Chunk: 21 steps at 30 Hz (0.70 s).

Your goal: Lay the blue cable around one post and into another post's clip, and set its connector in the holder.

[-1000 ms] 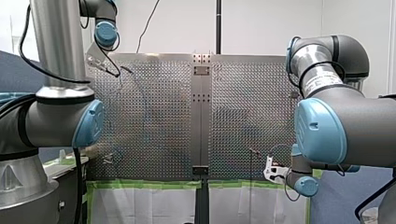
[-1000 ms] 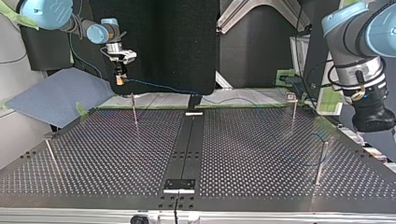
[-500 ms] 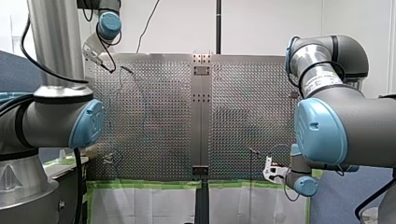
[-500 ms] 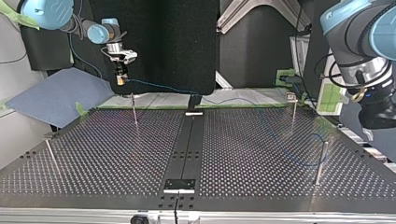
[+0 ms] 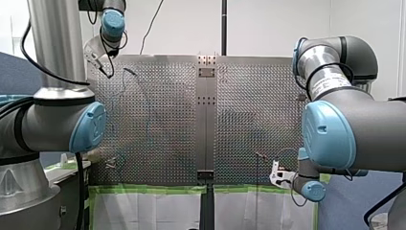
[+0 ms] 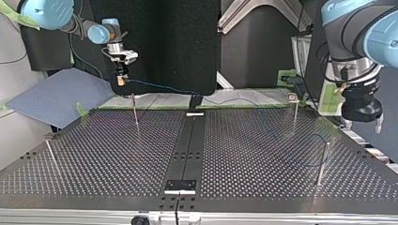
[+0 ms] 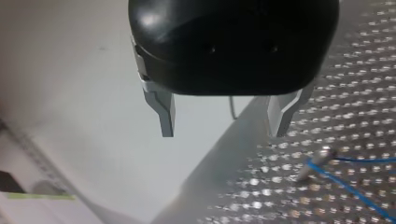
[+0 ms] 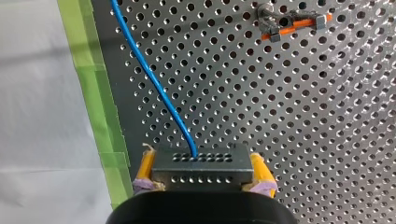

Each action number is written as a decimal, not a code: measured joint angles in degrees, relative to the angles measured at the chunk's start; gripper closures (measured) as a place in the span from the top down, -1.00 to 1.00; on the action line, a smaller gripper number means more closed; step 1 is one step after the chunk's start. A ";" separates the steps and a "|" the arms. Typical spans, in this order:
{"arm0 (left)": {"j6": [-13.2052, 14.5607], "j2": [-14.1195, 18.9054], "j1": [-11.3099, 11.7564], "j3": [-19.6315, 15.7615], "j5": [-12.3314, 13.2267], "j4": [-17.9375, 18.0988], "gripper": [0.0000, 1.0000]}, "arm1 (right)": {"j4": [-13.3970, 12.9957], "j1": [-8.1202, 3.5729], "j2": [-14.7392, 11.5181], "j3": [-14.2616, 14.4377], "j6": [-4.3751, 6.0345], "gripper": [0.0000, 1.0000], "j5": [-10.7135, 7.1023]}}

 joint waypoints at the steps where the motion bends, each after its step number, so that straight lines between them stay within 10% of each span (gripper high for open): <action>1: 0.62 -0.20 0.06 0.20 0.62 -0.66 1.00 | 0.03 0.00 0.00 0.00 -0.01 -1.00 0.00; 21: 10.64 -2.66 0.77 6.02 10.64 -7.26 1.00 | 0.77 0.03 0.00 -0.25 -1.08 -1.00 0.08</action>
